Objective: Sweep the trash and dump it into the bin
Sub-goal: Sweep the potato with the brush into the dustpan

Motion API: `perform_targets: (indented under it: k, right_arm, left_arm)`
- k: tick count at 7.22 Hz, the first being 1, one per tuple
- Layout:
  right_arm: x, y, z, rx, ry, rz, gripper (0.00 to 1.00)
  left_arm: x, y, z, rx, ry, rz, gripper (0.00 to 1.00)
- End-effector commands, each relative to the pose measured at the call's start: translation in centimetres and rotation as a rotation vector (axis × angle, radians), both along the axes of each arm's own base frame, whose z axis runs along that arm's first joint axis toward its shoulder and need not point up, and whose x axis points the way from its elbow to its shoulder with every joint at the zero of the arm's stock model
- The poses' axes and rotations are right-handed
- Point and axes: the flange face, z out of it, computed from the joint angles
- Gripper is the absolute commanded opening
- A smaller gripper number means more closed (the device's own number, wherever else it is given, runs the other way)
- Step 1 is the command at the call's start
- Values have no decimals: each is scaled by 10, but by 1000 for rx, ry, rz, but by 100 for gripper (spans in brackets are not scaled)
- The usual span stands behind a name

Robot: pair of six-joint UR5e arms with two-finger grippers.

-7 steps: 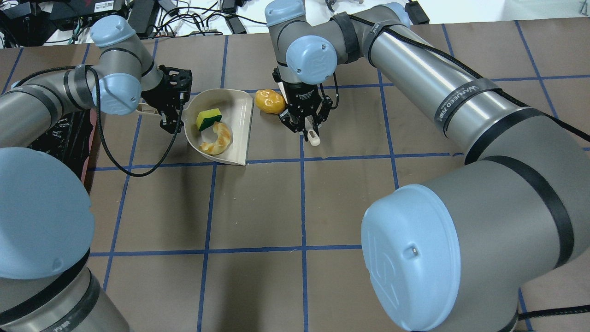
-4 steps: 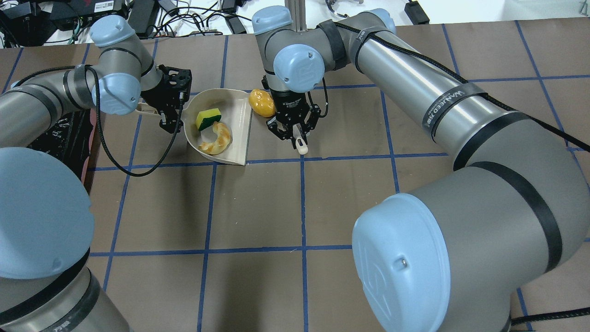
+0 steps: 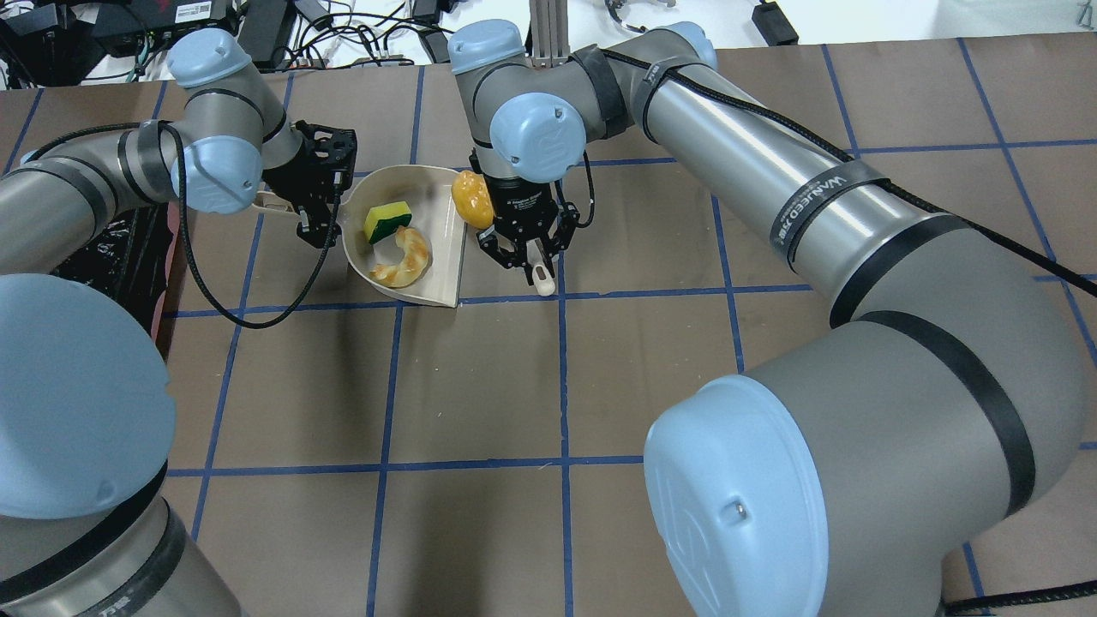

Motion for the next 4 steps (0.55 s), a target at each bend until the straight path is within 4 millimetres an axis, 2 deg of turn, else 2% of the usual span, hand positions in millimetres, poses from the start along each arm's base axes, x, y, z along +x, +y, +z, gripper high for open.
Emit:
perform_targets:
  k: [1,2,4]
  right_arm:
    - [12,6,3,2,-27,-24,0]
    - [24,14,2,2,-23,-41,0]
    - [33,19,5,31,-71,-111,0]
  left_arm:
    - [1,0,0,1,0,1,0]
    - [1,0,0,1,0,1,0]
    - [1,0,0,1,0,1,0]
